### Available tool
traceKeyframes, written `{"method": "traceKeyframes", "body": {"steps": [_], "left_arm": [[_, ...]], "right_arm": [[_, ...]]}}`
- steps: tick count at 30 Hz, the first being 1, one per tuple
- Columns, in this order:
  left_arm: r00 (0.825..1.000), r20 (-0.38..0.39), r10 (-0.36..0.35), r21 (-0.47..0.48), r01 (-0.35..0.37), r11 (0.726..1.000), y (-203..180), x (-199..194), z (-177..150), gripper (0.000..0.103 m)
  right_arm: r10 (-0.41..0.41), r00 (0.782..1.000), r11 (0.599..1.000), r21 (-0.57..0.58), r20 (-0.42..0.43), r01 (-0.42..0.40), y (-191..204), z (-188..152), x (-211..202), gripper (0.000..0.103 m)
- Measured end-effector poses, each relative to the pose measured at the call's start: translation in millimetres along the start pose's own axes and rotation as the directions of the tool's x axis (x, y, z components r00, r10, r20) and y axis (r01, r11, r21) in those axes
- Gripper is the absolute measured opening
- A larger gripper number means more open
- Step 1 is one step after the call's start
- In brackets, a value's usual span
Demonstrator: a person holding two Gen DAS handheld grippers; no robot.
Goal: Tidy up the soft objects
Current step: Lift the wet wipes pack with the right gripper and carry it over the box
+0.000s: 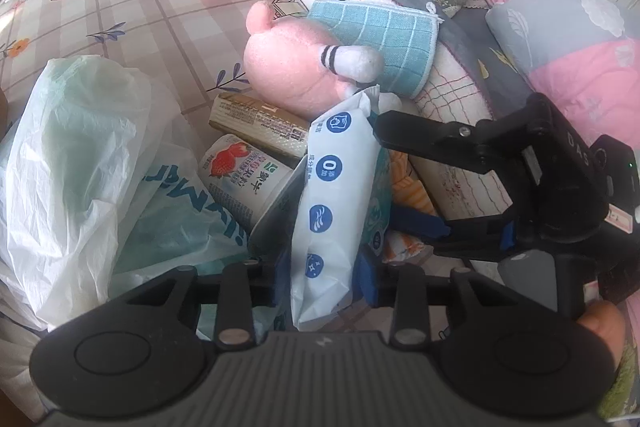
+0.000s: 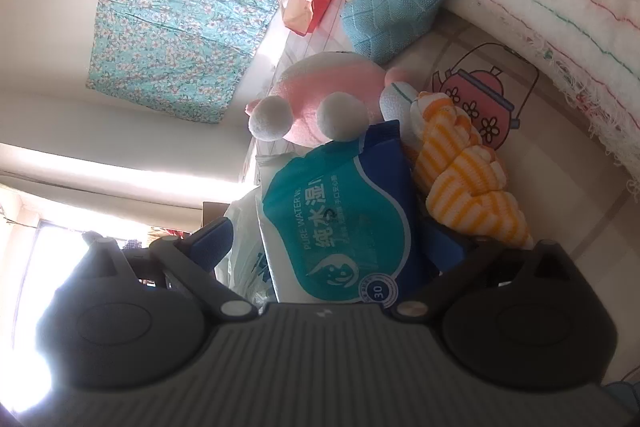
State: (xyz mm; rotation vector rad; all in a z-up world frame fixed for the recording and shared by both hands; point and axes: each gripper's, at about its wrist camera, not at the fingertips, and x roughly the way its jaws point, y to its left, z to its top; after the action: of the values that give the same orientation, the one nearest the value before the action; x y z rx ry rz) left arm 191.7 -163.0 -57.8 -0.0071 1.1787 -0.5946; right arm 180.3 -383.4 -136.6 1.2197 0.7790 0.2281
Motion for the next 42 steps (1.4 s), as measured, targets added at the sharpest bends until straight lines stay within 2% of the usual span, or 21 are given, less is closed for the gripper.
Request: {"method": "traceKeyframes", "body": {"steps": [6, 13, 20, 29, 32, 37, 42], "left_arm": [[1.0, 0.019, -0.014, 0.006, 0.014, 1.0, -5.7, -1.8, 1.6, 0.037], [0.994, 0.102, -0.037, 0.05, 0.032, 0.998, -19.3, -38.9, -2.7, 0.033], [0.981, 0.181, -0.063, 0.066, 0.052, 0.996, -24.3, -81.2, -14.4, 0.032], [0.948, 0.308, -0.079, 0.049, 0.067, 0.997, -14.0, -144.0, -43.2, 0.032], [0.929, 0.364, -0.07, 0.033, 0.063, 0.998, -5.4, -168.3, -56.0, 0.032], [0.899, 0.437, -0.033, -0.021, 0.047, 0.999, 17.0, -201.5, -75.9, 0.032], [0.865, 0.5, 0.03, -0.113, 0.031, 0.993, 51.7, -233.6, -99.7, 0.032]], "right_arm": [[0.037, 0.999, 0.999, 0.012, 0.027, -0.038, -2.3, -4.4, -13.0, 0.095], [0.117, 0.993, 0.992, 0.042, 0.028, -0.118, 2.0, -16.8, -31.2, 0.092], [0.188, 0.981, 0.982, 0.004, 0.049, -0.188, 31.0, -35.1, -54.4, 0.091], [0.251, 0.968, 0.965, -0.087, 0.021, -0.248, 84.9, -61.7, -65.9, 0.092], [0.269, 0.963, 0.955, -0.128, -0.008, -0.268, 108.0, -72.3, -61.8, 0.092], [0.287, 0.954, 0.935, -0.192, -0.081, -0.298, 149.3, -95.6, -42.2, 0.092], [0.287, 0.94, 0.915, -0.237, -0.185, -0.326, 188.5, -122.2, -10.2, 0.092]]}}
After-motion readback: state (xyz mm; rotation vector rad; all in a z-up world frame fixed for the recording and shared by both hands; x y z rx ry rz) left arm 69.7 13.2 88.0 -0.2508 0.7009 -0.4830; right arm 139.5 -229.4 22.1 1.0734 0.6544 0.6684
